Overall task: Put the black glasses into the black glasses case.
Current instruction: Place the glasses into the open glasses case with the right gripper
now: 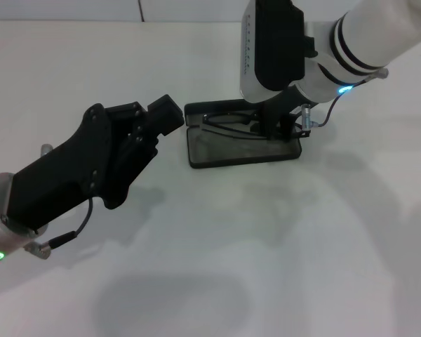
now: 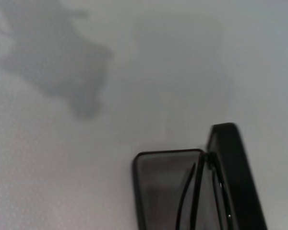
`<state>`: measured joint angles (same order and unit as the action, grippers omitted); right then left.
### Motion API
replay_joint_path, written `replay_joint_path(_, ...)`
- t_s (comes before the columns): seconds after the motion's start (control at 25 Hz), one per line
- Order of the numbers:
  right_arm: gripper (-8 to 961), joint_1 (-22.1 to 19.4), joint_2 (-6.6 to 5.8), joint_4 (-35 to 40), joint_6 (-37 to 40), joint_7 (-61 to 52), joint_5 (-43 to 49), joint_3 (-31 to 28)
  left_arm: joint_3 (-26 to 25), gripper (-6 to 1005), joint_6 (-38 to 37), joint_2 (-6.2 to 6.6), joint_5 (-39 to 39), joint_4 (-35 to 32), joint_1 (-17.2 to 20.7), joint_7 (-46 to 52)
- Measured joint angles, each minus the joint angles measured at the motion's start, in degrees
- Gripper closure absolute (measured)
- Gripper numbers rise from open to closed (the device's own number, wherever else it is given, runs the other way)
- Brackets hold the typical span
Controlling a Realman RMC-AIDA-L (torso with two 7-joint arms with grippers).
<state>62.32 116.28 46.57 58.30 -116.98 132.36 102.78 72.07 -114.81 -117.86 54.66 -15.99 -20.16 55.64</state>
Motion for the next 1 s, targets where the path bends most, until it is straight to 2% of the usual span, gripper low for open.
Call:
replay_joint_path(0.64, 799, 0.44, 0.03, -0.43, -5.31, 0.87, 0.49, 8.21, 0.0, 960, 1.47, -0.17, 0.01, 0.04, -0.15, -0.04)
replay_joint_path(1.0, 797, 0.48, 0.0, 0.84, -5.79, 0.65, 2.83, 9.31, 0.0, 959, 1.56, -0.06, 0.01, 0.51, -0.13, -0.21)
